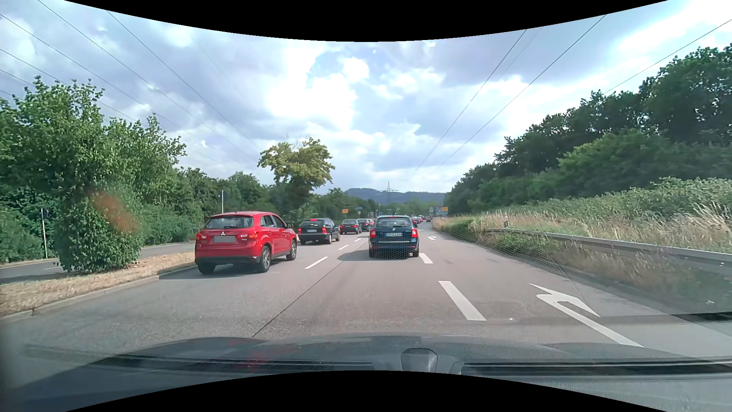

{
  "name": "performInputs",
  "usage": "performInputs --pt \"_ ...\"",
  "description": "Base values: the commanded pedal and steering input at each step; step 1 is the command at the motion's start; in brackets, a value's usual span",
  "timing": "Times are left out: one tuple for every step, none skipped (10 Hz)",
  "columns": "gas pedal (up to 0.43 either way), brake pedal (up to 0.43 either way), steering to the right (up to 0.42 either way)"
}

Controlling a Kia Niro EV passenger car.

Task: Follow the waypoints while adhering to traffic rules and regulations

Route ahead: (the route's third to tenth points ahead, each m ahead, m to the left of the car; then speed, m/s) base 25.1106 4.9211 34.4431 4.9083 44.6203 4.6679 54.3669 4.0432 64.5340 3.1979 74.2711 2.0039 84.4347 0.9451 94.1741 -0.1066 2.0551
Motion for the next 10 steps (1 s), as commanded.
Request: performInputs --pt "0.000 0.000 -0.021" --pt "0.000 0.000 -0.021" --pt "0.000 0.000 -0.022" --pt "0.000 0.000 -0.021" --pt "0.000 0.000 -0.022" --pt "0.000 0.000 -0.021" --pt "0.000 0.000 -0.022" --pt "0.000 0.000 -0.021" --pt "0.000 0.000 -0.021" --pt "0.000 0.000 -0.021"
